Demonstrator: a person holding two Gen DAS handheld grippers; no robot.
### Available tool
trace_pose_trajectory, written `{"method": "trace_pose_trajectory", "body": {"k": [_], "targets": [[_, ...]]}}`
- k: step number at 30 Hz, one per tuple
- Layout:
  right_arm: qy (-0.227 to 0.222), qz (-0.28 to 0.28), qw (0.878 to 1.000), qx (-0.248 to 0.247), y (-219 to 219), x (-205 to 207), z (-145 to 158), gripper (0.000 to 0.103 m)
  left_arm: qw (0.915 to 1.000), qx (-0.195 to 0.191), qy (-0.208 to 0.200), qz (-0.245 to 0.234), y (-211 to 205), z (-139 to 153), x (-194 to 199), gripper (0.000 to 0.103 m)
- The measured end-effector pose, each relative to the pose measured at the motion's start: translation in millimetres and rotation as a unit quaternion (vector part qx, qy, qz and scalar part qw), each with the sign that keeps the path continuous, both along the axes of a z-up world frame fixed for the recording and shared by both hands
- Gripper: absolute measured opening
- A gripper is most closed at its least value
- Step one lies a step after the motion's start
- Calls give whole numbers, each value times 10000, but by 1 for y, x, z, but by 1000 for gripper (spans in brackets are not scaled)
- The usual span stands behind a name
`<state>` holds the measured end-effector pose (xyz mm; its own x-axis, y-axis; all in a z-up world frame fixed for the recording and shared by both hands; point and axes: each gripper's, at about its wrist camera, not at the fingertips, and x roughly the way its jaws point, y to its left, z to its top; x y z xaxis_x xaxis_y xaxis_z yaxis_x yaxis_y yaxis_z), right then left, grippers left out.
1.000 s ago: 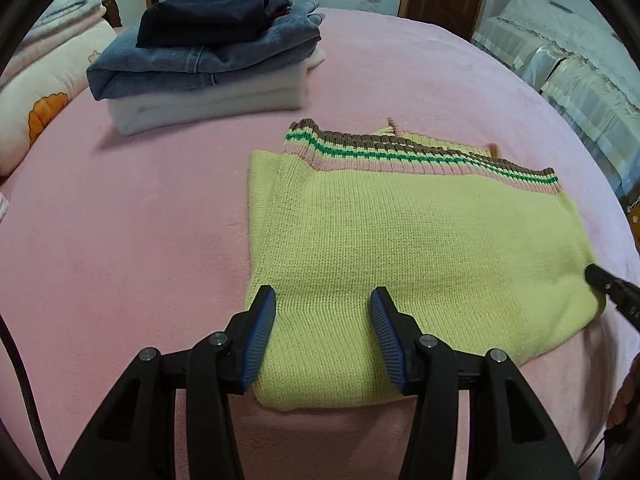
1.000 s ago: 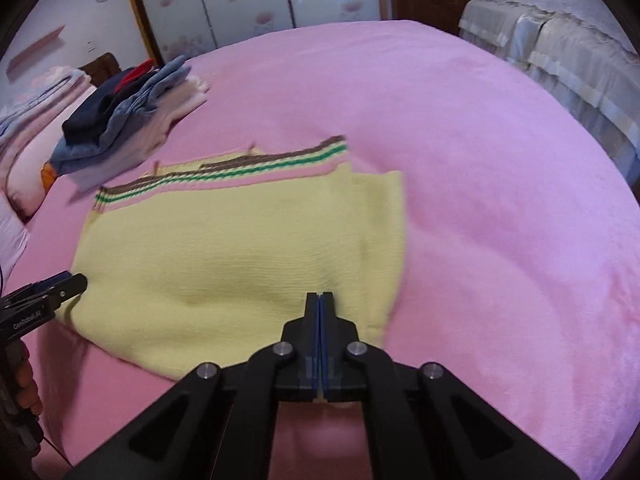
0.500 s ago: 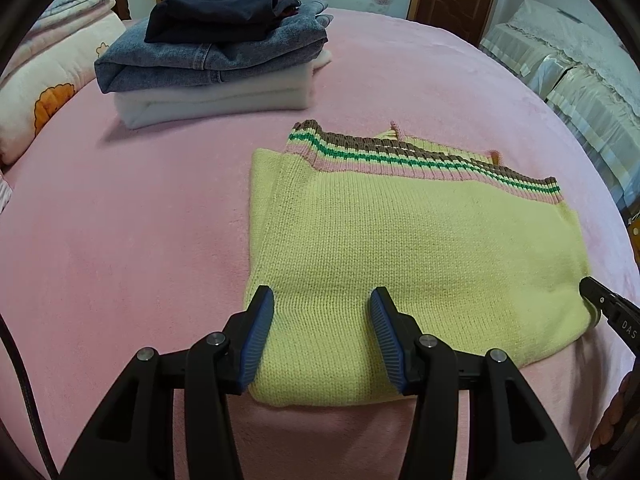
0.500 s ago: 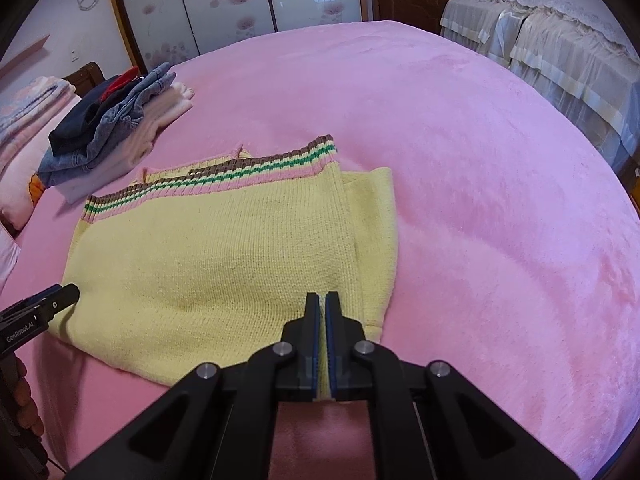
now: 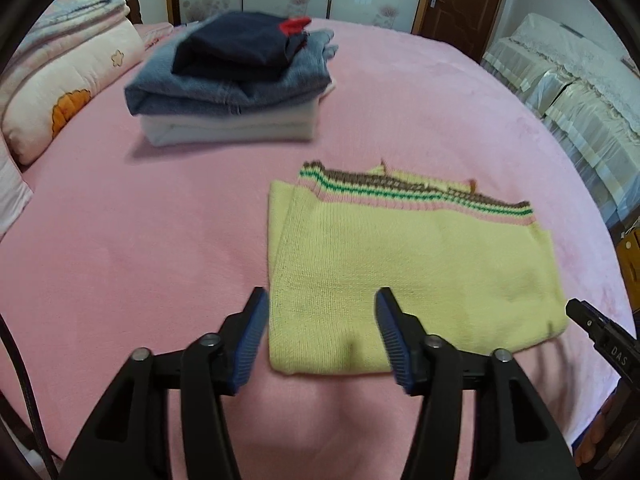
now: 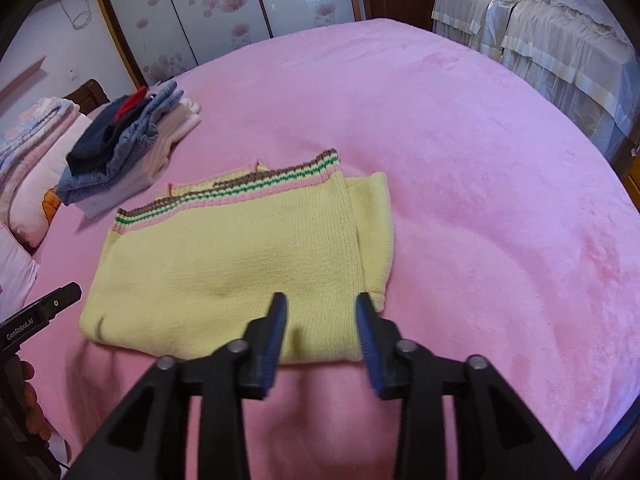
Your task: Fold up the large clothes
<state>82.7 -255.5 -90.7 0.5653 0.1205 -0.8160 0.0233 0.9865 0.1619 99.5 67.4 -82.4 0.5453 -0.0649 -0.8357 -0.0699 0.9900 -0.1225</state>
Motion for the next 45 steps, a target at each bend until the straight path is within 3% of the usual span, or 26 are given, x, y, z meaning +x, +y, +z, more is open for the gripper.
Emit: {"method": "trace_pose_trajectory", "body": {"k": [2,5,11,16,21,23,32,37,45], "targets": [[-108,-1,9999,27,-1,-8,11,45,9999,-53,-121,-31,0,13,-10,75],[-246,32,9996,110,-1,-23,29,48,9997,-65,-237,-85,0,29,-23,77],[-520,54,9986,101,-2,-50,56,62,9990,-211,-346,-186,3,46,-47,78],[-532,73,9984,185,-6,-65,62,68,9972,-568,-356,-340,14,45,-70,78],[-377,109,9987,328,-12,-73,48,68,9933,-1021,-217,-489,28,20,-76,78],[-302,106,9987,407,-14,-73,39,68,9893,-1387,-58,-454,36,1,-73,78],[143,-66,9943,1059,-28,-48,-16,68,9604,-2728,566,-74,55,-78,-34,77],[227,-142,9865,1613,-35,-27,-39,68,9509,-3056,492,-56,52,-98,-11,77],[114,-308,9749,2201,-46,20,-62,68,9459,-3230,294,-78,47,-109,31,77]]}}
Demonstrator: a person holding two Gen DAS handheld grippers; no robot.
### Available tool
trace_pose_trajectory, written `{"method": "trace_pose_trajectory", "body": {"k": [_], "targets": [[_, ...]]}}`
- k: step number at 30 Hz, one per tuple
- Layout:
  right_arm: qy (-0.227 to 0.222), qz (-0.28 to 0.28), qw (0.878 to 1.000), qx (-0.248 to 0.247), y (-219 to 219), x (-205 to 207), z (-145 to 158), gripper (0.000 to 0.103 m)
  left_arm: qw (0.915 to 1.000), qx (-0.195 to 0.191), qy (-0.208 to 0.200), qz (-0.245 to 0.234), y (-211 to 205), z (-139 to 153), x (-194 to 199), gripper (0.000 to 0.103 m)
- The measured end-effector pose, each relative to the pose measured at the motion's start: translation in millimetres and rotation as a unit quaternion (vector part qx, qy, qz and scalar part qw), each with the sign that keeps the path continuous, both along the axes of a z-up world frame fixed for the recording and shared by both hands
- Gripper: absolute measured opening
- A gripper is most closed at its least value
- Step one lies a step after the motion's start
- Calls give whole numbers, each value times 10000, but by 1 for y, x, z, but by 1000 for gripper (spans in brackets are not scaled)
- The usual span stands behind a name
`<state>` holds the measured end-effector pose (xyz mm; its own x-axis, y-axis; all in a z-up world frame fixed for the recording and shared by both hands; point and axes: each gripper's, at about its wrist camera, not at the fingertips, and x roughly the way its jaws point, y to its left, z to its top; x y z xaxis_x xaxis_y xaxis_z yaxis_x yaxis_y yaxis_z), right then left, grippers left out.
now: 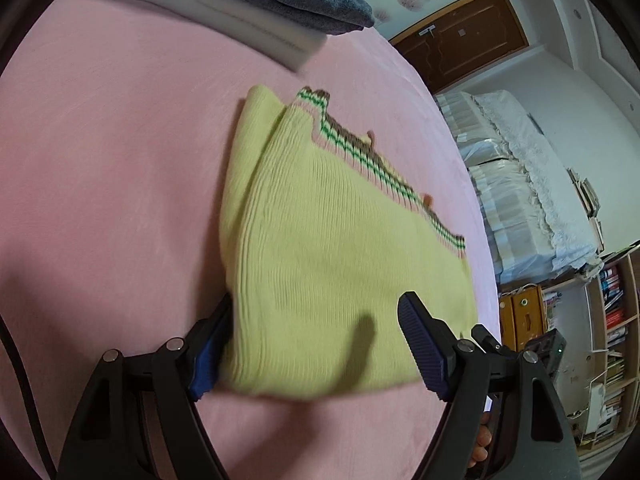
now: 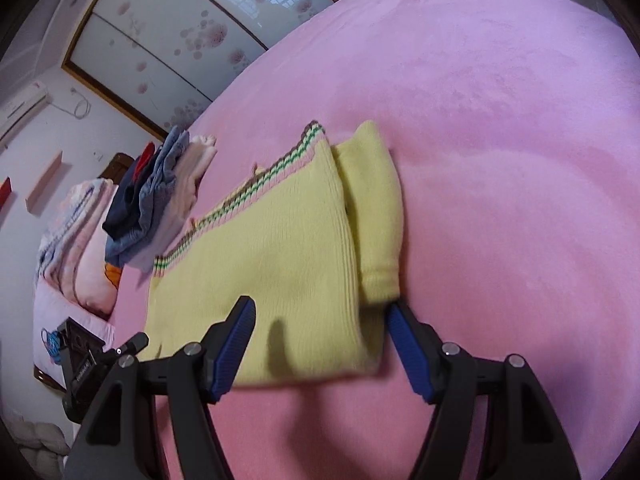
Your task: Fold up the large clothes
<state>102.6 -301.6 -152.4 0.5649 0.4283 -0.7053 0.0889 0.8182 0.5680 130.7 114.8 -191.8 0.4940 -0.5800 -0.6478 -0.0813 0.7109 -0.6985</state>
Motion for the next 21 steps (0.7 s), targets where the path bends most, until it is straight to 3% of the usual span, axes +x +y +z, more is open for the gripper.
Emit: {"method": "trace_pose_trajectory", "body": {"k": [7,8,11,12,14,16,21], "targets": [[-89,155,9997,-194,10,32,-6,68,9998,-81,-151,62,-5,0,28,77],[-109,189,9995,-233,11,34,-6,67,9998,-85,-159,87,-5,0,31,73],[-124,273,9988,-375,15,38,-5,58,9997,-20,-112,200,-7,-1,35,46],[-128,269,9985,-450,15,37,-5,49,9996,-32,-86,256,-6,-1,35,34],[-133,297,9982,-495,14,36,-4,37,9993,-96,-63,358,-4,-1,32,25],[-161,316,9977,-573,16,34,-1,30,9993,88,-68,366,-7,4,30,23],[-290,335,9929,-1106,29,29,14,24,9957,780,-372,335,-18,35,18,19]]}}
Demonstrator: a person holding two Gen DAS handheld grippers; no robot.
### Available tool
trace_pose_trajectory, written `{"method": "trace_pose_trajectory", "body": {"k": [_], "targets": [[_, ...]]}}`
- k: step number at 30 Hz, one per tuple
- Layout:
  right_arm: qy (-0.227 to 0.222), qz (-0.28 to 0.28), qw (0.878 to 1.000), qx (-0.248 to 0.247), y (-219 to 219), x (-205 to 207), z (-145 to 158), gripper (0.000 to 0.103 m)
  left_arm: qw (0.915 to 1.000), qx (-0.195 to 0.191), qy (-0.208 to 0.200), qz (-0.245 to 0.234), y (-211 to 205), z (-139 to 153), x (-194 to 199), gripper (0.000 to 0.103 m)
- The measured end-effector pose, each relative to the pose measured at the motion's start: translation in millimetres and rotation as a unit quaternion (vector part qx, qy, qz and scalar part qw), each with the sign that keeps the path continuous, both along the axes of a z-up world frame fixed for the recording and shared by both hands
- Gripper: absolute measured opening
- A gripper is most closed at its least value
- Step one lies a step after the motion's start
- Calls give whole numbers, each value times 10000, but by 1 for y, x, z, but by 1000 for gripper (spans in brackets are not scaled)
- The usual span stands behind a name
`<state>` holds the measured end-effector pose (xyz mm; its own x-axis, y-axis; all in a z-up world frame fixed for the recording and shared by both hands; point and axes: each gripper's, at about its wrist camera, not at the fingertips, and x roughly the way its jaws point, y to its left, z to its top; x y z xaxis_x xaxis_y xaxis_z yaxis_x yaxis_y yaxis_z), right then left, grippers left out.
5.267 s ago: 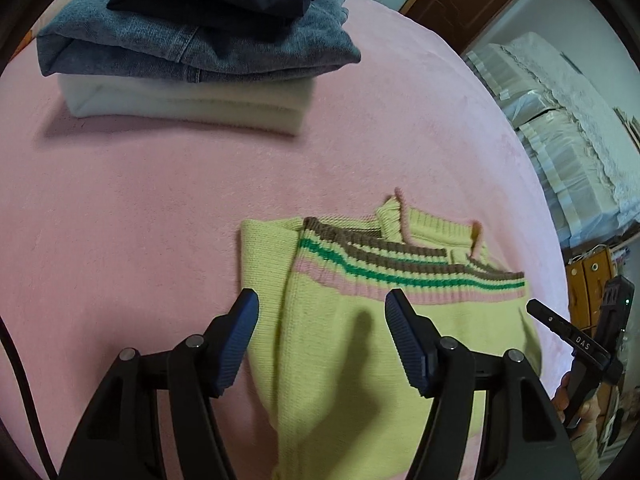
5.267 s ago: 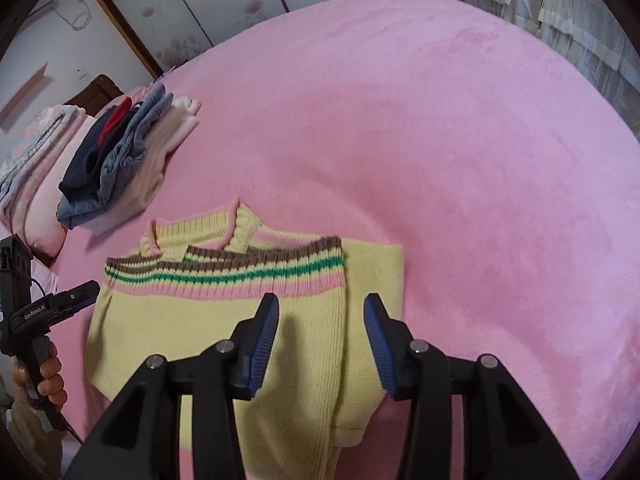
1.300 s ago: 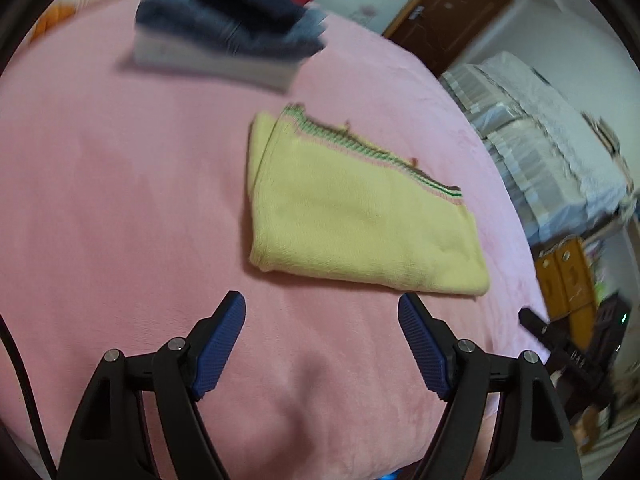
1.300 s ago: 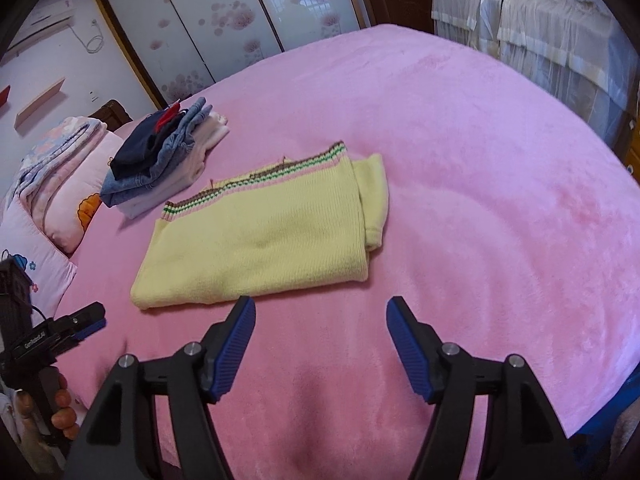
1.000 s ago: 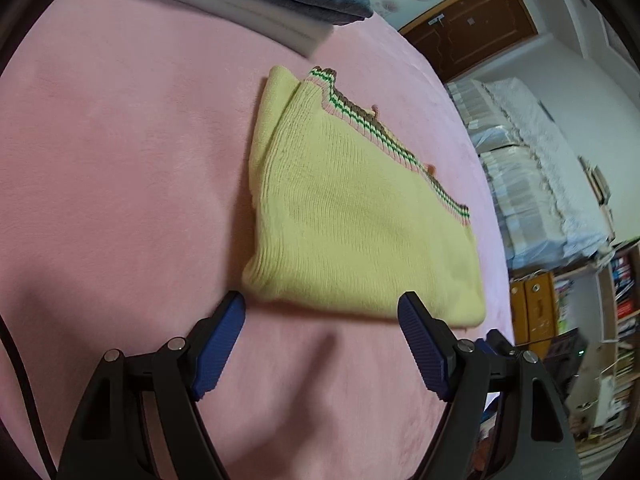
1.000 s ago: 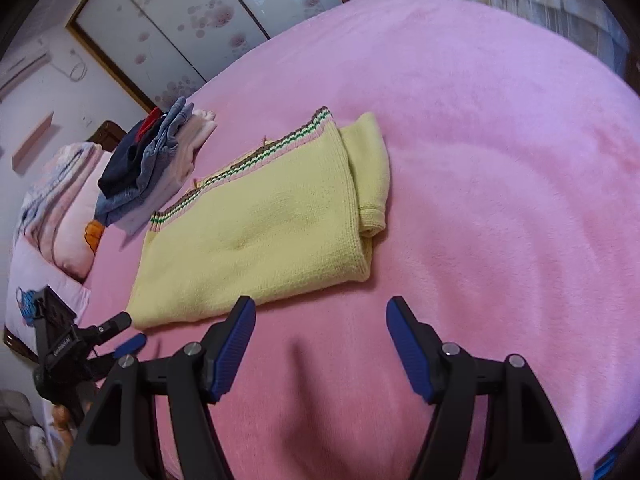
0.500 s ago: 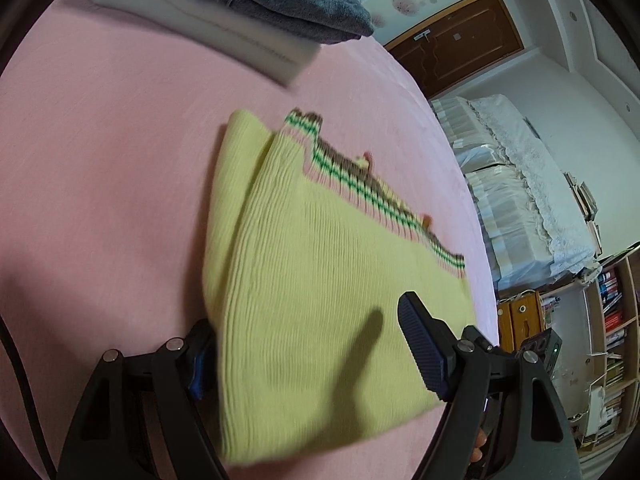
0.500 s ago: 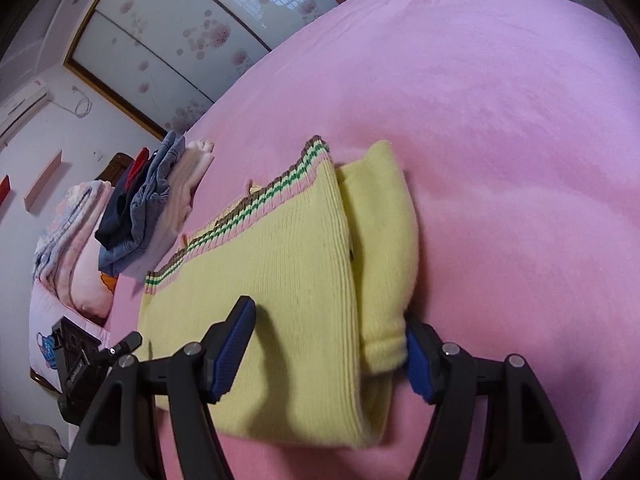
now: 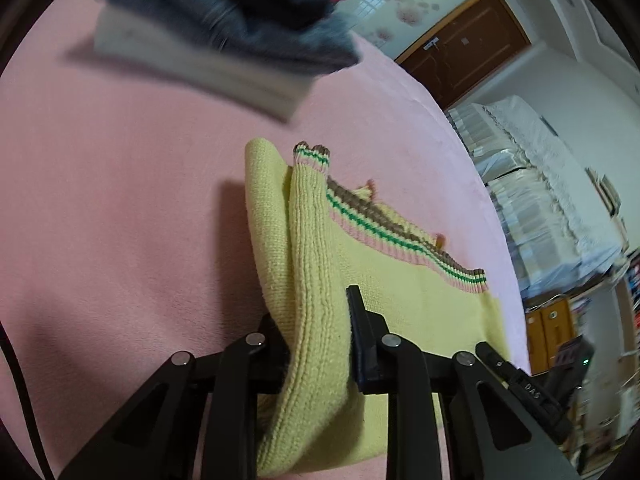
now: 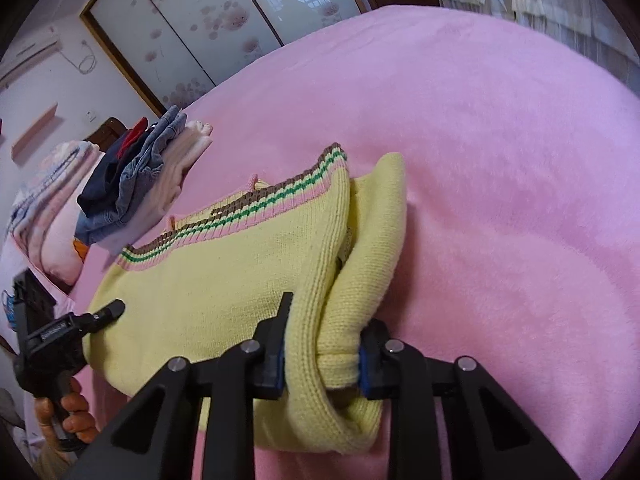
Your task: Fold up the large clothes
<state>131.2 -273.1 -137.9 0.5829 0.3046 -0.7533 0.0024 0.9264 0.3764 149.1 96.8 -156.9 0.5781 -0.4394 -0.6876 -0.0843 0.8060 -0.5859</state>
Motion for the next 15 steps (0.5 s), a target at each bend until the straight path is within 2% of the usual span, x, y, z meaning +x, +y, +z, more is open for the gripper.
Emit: {"method": "trace_pose_trajectory", "body": {"k": [6,11,15], "targets": [[-219,24,9995,-244,10,-13,31,22,9994,303,-124,-146,-7,37,-13,19],[-312,344,9985,-289,31,-31,64,22,9981,517,-27,-341,0,79,-32,18],[-361,715,9963,-306,60,-40,90,22,9966,737,9,-380,23,113,-42,18]]}}
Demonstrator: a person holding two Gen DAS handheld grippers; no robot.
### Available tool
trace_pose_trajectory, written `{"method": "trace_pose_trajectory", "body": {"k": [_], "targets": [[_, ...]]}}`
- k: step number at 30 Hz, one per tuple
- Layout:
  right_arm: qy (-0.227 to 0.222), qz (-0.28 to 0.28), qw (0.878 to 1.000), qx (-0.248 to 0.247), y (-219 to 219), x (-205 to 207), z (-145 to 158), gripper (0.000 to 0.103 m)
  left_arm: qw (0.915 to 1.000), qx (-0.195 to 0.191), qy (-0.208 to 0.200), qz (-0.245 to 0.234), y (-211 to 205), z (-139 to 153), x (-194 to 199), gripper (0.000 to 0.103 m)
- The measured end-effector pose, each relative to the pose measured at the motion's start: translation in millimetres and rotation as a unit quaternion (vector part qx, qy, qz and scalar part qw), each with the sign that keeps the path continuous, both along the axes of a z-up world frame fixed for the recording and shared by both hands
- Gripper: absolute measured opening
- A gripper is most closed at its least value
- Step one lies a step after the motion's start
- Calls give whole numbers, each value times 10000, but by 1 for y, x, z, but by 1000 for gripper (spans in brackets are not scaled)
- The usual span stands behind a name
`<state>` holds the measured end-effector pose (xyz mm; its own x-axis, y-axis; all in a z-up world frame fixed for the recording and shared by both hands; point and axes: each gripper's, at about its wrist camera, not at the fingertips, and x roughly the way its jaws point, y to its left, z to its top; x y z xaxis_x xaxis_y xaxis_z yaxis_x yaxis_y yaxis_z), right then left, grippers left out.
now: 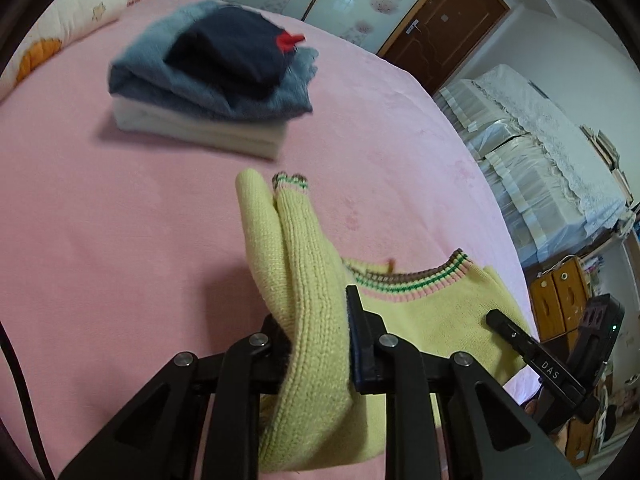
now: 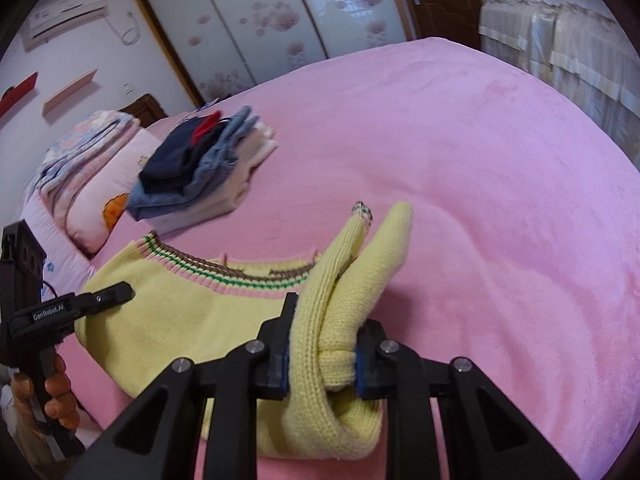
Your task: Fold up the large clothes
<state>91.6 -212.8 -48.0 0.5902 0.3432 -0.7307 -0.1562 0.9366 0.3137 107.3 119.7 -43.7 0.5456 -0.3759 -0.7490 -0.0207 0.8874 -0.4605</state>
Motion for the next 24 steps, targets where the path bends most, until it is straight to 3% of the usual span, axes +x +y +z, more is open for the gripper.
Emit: {"method": "trace_pose_trajectory", "body": {"k": [6,11,17,24], "targets": [[-100,406,9990,141,41,10,30,21,9995,194,-187,174,50,41,-10,18],[-397,636,9972,0,76,15,46,21,9977,397,-400,372,74,57,-20,17],[-564,666,9956,-344,98,27,33,21,9944,594,-770,417,73,56,-18,17],[-770,124,9949,-646,66,39,27,21,9934,462,-1034,178,43,30,10,17]]}}
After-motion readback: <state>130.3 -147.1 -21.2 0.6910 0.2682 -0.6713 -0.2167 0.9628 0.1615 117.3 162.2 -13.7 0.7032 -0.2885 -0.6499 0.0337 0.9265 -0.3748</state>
